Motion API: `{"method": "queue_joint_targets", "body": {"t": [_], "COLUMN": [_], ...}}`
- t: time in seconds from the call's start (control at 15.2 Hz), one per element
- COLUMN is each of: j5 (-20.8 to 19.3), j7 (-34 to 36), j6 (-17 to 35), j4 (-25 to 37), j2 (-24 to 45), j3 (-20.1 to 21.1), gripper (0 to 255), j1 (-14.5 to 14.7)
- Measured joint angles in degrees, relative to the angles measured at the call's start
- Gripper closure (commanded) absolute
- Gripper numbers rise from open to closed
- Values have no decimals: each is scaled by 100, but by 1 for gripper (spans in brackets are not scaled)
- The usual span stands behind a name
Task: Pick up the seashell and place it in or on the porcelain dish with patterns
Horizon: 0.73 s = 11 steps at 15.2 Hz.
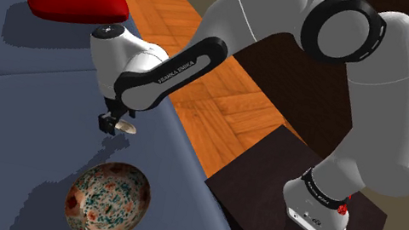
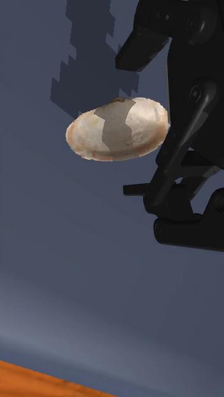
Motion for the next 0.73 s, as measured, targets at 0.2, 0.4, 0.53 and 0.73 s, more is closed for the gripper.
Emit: {"method": "queue_joint_targets", "body": {"t": [0.2, 0.4, 0.53, 0.73], "j5": [3, 2, 2, 1], "j7": [0, -2, -2, -1], "j6": [3, 7, 15, 10], "j4": [5, -4, -17, -10], "j2": [-8, -12, -19, -13], "j3": [10, 7, 7, 6], "gripper": [255, 255, 255, 255], "j1": [7, 0, -4, -1]}}
